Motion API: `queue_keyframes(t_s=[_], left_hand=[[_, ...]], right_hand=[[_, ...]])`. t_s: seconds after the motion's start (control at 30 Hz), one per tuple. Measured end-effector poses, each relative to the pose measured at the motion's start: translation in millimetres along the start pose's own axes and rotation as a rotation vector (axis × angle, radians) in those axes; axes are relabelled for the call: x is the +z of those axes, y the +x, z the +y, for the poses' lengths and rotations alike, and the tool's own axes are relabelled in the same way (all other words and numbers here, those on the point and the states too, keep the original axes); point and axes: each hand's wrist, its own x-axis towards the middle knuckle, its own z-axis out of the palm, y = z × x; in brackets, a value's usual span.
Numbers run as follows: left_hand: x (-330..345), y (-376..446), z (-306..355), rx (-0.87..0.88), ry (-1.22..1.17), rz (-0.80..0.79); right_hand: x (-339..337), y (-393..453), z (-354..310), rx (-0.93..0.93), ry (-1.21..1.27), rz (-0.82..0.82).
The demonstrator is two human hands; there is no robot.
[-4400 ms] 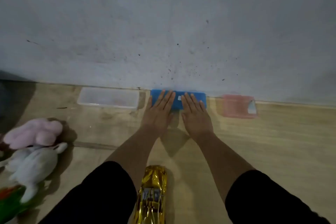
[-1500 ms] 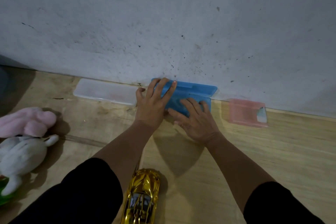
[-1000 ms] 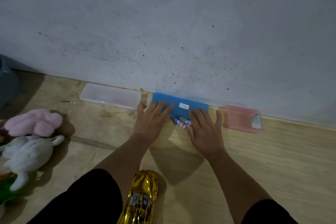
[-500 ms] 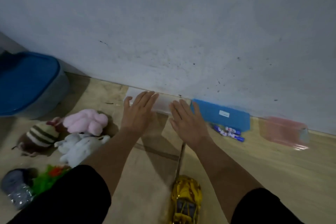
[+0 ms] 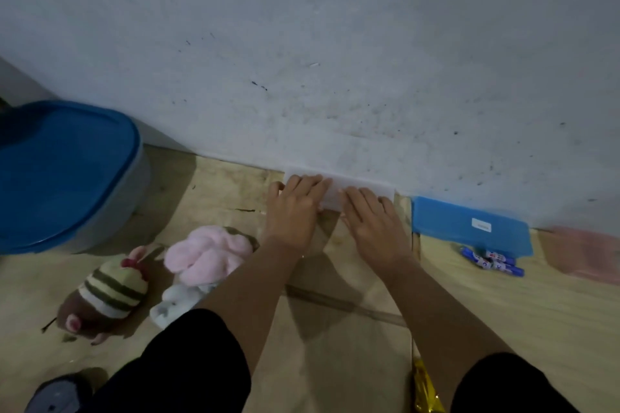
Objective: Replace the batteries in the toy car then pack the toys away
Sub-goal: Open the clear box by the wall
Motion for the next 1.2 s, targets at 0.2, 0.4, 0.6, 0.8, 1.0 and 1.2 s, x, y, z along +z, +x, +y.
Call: queue_keyframes(t_s=[0.2,0.4,0.6,0.8,1.0,1.2], left_hand=[[5,1,-9,0.058,-0.031,0.067],[5,-4,-4,0.005,-0.019,0.085],[-2,-7,-3,-0.111,0.037,0.094],[-15,4,-6,-0.061,0.028,-0.012],[-19,5,-8,-0.017,0.008,-0.122],[-23,7,-12,0.004,0.046,-0.12]], right_hand=[[3,19,-2,-0.126,-0.269,0.097],[-8,26,9,-0.17,-0.198,0.112],[-42,45,24,0.126,-0.032,0.07],[-39,20,2,0.111,0.036,-0.03],[-24,21,-29,0.22,0.394,-0.297],[-15,30,-33,0.234,0.366,-0.23]])
